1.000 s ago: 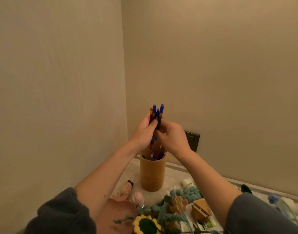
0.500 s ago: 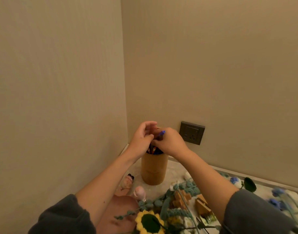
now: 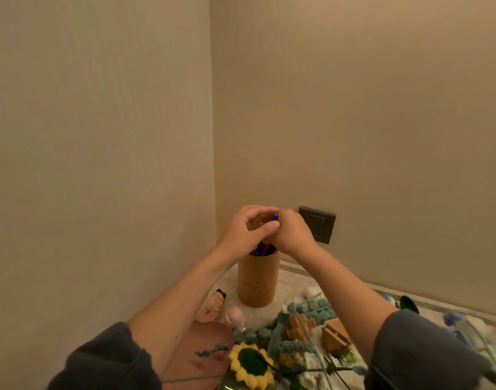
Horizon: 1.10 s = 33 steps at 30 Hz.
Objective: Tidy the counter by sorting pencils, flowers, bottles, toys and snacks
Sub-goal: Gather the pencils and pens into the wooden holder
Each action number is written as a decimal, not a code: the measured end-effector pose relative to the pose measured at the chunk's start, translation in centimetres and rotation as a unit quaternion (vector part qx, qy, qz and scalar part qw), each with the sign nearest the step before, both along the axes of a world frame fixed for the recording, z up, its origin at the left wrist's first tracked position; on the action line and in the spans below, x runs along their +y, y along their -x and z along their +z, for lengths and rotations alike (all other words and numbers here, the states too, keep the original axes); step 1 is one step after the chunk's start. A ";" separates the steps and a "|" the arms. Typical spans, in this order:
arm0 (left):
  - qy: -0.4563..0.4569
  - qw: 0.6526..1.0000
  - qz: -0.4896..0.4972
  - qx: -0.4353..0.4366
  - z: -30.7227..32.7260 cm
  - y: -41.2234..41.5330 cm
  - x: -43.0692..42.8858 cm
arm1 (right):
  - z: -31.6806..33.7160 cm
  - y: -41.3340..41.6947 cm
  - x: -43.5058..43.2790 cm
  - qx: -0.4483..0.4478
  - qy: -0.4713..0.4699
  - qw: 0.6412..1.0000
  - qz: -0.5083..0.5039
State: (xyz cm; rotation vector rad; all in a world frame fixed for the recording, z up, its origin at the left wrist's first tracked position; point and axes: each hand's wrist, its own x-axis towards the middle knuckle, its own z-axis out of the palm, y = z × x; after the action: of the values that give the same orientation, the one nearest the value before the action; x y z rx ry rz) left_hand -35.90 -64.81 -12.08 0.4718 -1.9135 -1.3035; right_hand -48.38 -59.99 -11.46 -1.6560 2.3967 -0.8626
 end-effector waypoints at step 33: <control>-0.282 0.958 -0.042 0.016 -3.8 10.3 12.6 | -4.8 7.2 19.5 -0.152 0.092 0.972 -0.152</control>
State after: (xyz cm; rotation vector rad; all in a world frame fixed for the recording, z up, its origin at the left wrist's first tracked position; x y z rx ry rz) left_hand -46.24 -52.19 -15.87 0.6488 -1.5249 -1.9073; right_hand -55.59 -40.44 -16.31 -1.1133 2.4405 -1.3161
